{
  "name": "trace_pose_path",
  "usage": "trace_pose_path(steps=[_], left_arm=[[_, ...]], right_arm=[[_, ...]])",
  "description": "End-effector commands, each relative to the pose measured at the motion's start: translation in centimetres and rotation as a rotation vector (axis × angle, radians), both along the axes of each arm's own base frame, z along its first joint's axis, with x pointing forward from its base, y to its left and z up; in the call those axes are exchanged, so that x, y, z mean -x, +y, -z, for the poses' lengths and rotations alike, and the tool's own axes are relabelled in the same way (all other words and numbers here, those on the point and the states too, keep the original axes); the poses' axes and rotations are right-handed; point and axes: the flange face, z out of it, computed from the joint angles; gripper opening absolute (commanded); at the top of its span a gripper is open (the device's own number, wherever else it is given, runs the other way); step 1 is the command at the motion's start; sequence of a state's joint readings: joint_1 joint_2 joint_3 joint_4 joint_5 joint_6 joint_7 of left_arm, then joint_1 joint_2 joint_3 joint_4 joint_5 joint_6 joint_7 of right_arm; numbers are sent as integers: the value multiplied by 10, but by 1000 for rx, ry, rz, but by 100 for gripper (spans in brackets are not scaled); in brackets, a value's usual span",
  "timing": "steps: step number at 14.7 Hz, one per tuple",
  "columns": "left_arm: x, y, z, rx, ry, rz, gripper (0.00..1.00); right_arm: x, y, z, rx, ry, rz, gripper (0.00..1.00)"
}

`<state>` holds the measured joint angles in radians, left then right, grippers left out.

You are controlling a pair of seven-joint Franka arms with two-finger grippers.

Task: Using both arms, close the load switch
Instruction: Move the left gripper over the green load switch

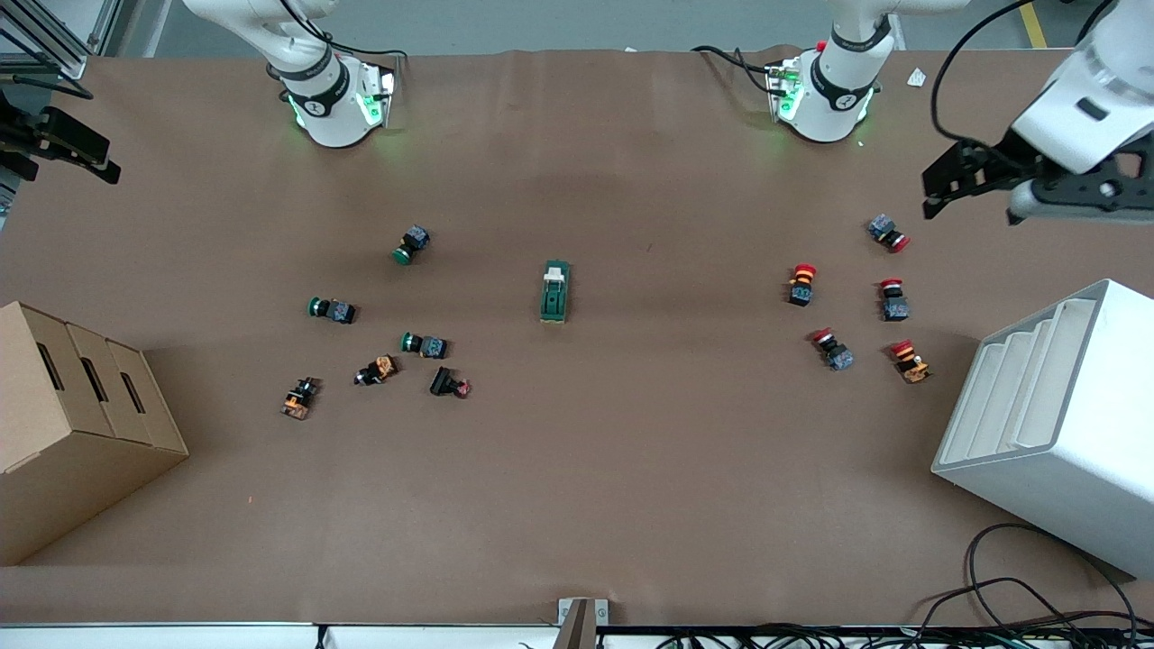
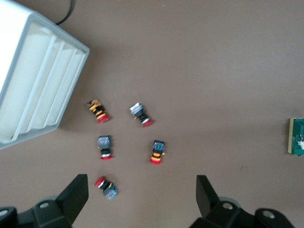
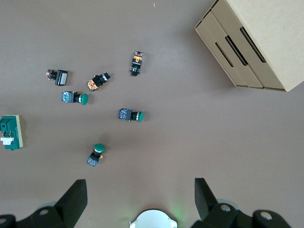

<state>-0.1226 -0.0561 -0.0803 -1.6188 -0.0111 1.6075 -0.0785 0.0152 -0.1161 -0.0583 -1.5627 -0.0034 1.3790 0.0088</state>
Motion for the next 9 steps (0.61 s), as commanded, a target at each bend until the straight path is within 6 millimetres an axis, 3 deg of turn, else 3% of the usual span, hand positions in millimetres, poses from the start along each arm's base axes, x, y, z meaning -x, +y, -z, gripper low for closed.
trace_pose_path(steps=[1,3,4,6,9], left_arm=[[-11,-41,7,-5,-14,25,100],[-8,-80,22,7,14,-55,100],[-1,-108,32,7,34,-77,100],[14,-166,56,12,53,-130,100],[44,-233,95,41,47,-211,100]], right_arm=[[7,0,-1,-3,-5,-2,100],[7,0,-1,-3,-5,-2,100],[7,0,-1,-3,-5,-2,100],[7,0,-1,-3,-5,-2,100],[7,0,-1,-3,-5,-2,100]])
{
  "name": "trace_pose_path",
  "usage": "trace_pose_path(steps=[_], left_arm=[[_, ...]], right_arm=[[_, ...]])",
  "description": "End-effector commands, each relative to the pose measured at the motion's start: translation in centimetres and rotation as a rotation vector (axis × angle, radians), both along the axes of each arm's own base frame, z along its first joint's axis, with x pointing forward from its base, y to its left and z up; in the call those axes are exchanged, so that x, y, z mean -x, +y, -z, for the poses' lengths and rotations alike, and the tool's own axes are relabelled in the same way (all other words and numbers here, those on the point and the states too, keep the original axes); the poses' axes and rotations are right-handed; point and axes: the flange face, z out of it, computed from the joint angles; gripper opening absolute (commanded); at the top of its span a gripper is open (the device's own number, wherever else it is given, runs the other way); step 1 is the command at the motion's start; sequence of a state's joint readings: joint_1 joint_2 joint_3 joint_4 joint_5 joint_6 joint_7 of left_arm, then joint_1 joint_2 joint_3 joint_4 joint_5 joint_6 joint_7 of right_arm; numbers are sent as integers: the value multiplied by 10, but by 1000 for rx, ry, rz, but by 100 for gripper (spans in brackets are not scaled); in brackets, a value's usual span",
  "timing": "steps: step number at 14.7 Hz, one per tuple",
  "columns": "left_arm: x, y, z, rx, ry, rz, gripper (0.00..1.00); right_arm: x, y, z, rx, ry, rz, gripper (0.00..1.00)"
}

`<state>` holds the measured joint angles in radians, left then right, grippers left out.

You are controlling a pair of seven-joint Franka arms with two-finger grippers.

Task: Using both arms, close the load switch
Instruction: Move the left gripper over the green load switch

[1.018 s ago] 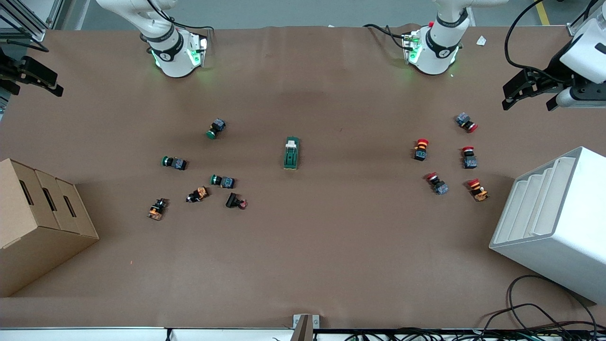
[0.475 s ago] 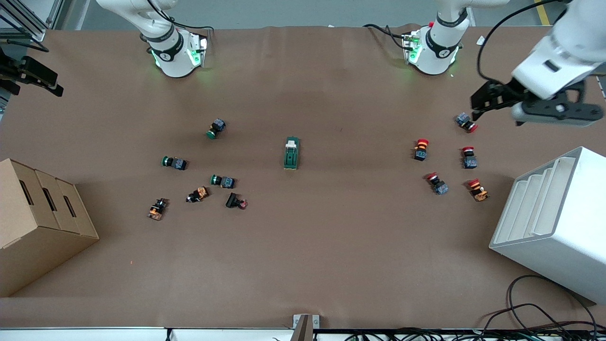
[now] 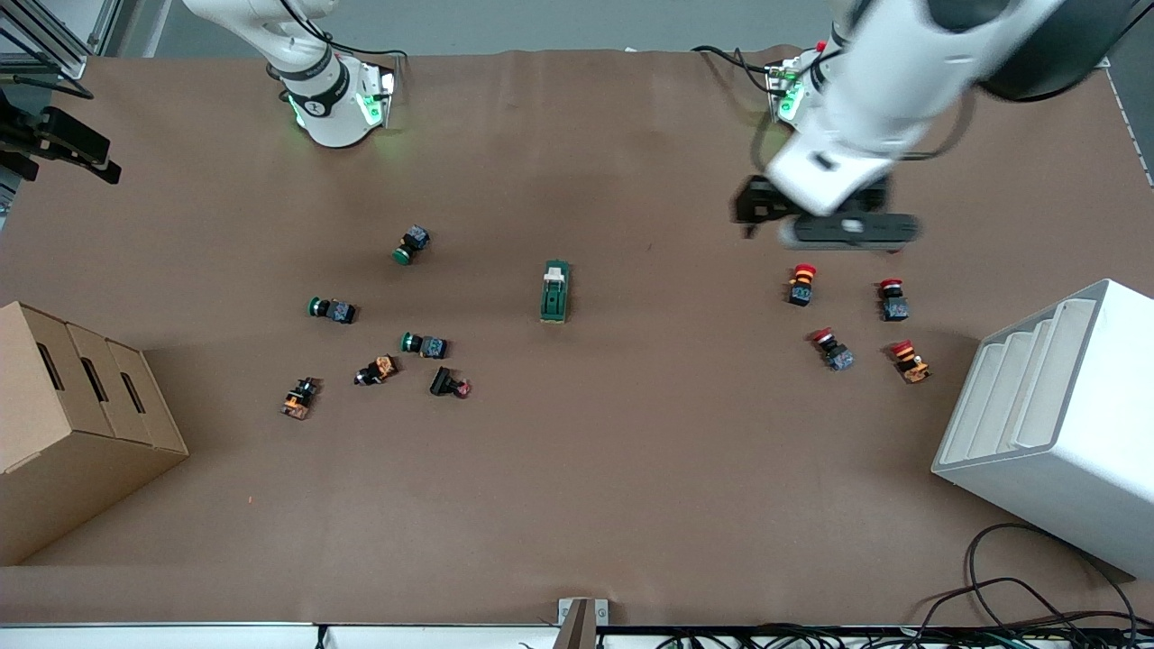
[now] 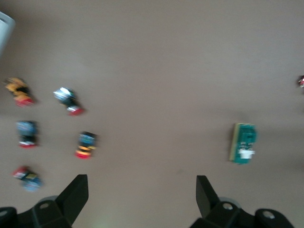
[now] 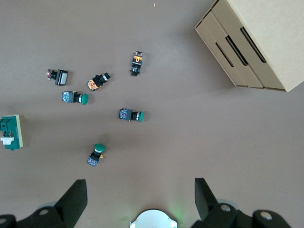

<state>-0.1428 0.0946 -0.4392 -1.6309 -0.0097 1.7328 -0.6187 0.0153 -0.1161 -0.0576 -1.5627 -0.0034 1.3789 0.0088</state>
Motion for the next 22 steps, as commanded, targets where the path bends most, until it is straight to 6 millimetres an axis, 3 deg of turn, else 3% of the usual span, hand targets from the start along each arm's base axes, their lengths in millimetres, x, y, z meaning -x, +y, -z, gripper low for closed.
trace_pose_path(steps=[1,6,14,17,18,20,22], left_arm=[[24,-45,32,14,-21,-78,100],[78,-117,96,1,-85,-135,100],[139,-199,181,-70,-195,-229,100],[177,-230,219,-84,-258,-240,100],[191,-240,234,-87,-290,-244,100],[231,-261,277,-90,-390,-225,100],[263,-267,320,-78,-529,-140,99]], right_arm=[[7,0,-1,-4,-5,-1,100],[8,0,-5,-3,-9,2,100],[-2,0,0,0,-2,10,100],[-14,1,16,3,23,9,100],[-24,-1,31,-2,47,8,100],[-48,-7,65,-7,110,16,100],[-53,-6,74,6,126,10,100]])
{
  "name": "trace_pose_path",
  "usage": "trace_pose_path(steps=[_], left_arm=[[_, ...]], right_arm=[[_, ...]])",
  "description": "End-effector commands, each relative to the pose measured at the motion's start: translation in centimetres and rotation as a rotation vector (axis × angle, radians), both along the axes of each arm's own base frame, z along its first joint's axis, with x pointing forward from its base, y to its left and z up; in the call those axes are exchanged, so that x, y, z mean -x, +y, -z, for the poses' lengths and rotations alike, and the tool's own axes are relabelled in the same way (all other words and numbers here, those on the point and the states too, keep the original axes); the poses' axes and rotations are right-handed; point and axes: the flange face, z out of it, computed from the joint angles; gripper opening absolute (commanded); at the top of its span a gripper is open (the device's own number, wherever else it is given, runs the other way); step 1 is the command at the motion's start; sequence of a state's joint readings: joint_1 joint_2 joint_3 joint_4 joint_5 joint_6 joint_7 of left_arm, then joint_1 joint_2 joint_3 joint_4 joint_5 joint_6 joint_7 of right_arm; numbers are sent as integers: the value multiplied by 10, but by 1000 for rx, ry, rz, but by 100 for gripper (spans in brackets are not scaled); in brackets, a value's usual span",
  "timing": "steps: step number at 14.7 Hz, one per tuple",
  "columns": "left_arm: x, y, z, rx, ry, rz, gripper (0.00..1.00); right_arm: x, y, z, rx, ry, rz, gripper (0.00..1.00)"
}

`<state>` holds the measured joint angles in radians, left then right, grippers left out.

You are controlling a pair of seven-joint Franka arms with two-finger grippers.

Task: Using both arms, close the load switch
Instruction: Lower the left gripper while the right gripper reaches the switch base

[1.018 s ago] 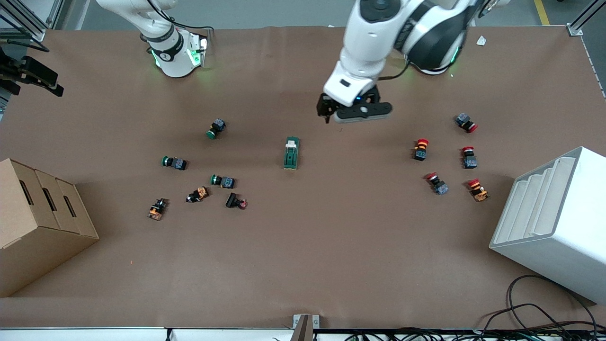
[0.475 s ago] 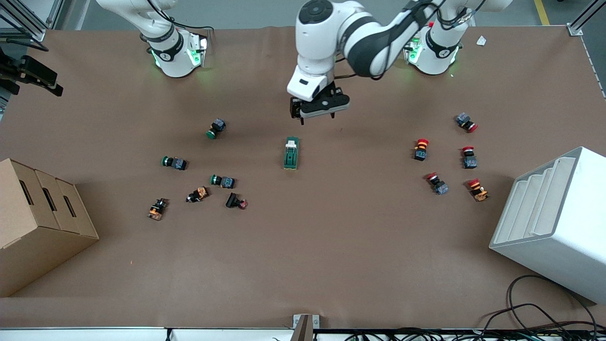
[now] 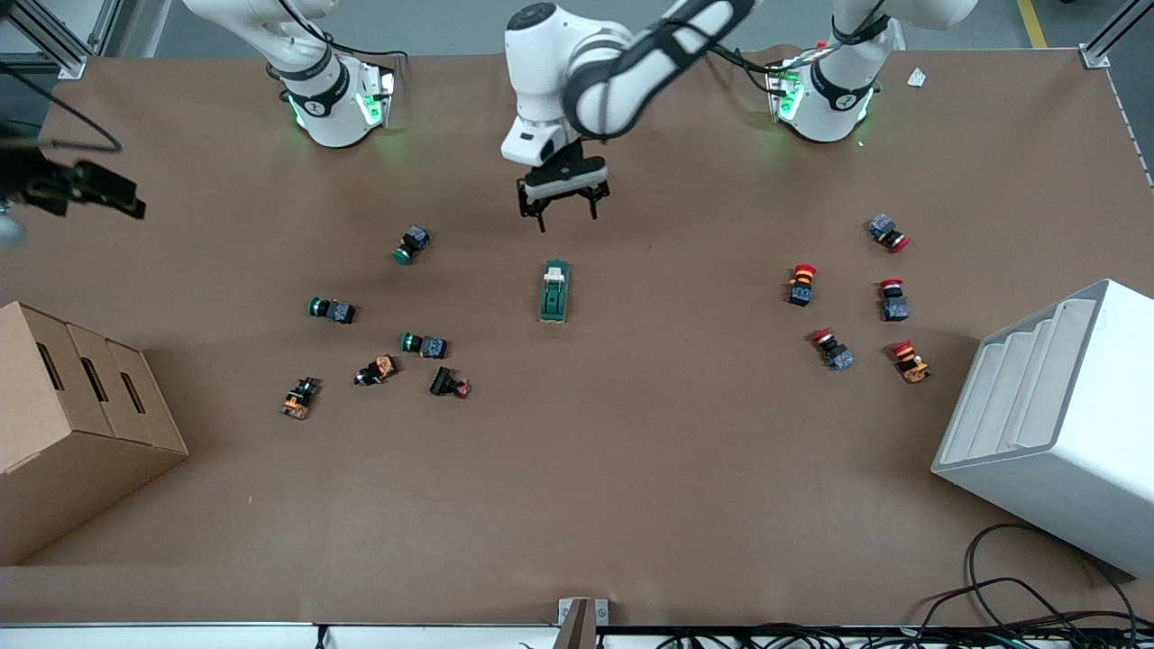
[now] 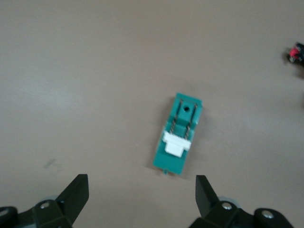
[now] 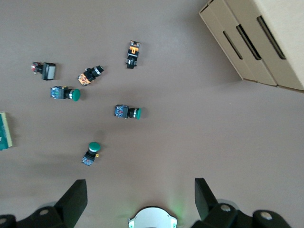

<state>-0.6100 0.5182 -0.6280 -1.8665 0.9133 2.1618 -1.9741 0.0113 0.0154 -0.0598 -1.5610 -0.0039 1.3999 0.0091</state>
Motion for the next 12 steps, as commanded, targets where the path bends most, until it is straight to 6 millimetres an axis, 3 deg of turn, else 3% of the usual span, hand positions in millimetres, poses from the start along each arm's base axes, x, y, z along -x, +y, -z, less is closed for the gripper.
trace_pose_path(steps=[1,3,5,7,12], left_arm=[[31,-5,57,-1,-132,84,99],[57,-6,86,17,-182,114,99],[72,-2,109,29,-232,150,99],[77,9,122,36,-304,185,99],[72,17,141,3,-404,252,99]], right_arm=[[-9,0,12,4,34,17,100],[-9,20,16,23,42,144,100],[-9,53,23,12,57,257,100],[-10,79,33,-31,72,380,100],[-3,190,77,-41,50,579,100]])
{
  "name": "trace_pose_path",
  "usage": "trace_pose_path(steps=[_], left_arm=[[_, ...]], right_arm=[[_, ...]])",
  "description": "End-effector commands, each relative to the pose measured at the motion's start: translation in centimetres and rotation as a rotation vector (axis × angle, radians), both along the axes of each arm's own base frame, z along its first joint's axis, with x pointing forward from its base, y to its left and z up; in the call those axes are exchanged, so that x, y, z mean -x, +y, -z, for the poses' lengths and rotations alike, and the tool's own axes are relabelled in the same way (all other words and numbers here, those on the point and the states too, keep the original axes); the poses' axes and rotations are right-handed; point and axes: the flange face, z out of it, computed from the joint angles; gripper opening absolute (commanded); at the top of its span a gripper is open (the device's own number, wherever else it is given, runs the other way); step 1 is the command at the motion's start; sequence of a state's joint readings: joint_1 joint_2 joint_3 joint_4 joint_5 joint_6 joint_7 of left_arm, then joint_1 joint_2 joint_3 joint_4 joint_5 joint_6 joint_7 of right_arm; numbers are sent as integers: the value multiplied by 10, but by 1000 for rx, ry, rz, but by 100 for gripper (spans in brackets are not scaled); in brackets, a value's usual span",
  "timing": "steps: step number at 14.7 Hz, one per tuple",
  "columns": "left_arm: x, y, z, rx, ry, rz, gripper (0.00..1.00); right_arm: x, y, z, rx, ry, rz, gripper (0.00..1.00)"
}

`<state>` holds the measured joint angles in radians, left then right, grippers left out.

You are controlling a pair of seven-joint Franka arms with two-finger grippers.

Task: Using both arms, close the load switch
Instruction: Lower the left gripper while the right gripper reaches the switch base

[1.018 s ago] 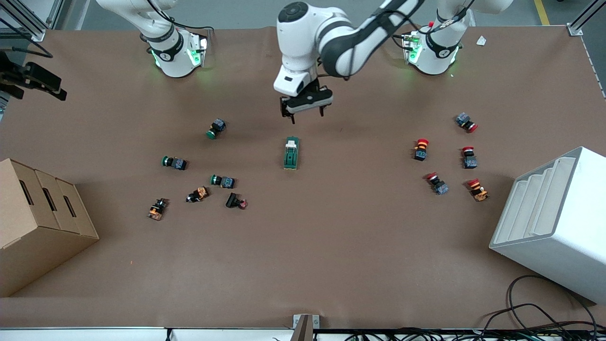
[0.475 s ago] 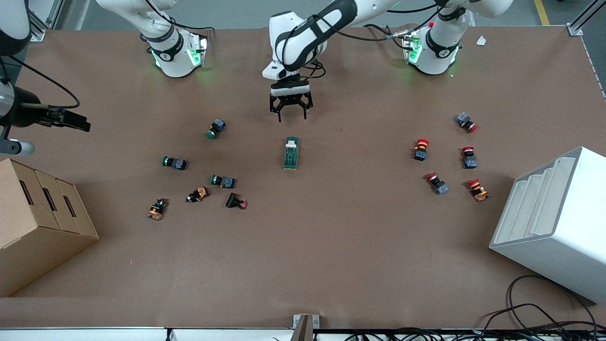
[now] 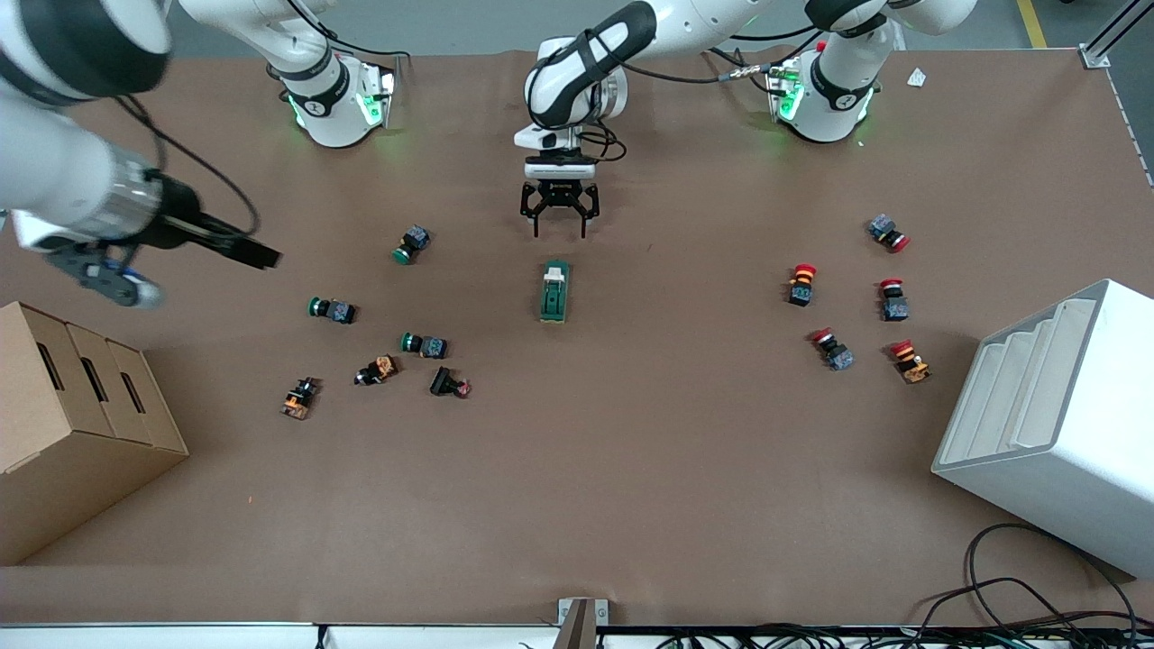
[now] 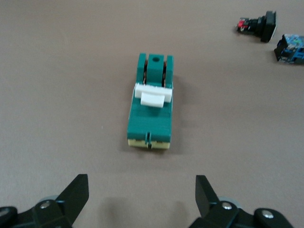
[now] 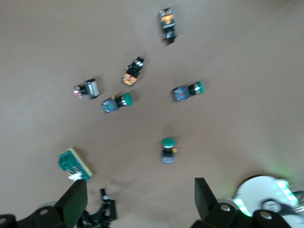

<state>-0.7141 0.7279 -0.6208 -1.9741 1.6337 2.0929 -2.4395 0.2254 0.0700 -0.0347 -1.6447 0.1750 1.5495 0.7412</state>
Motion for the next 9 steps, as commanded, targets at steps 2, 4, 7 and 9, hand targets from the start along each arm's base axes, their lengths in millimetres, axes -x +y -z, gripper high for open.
trace_pose_path(steps=[2,4,7,9], left_arm=[[-5,3,9,8,-84,32,99],[-7,6,22,16,-140,50,99],[-9,7,30,19,-161,60,99],[-12,9,33,11,-193,75,99]], right_arm=[[12,78,52,2,-37,135,100],[16,117,82,-23,-56,185,100],[19,174,123,-27,-84,247,100],[28,210,153,-23,-96,270,100]])
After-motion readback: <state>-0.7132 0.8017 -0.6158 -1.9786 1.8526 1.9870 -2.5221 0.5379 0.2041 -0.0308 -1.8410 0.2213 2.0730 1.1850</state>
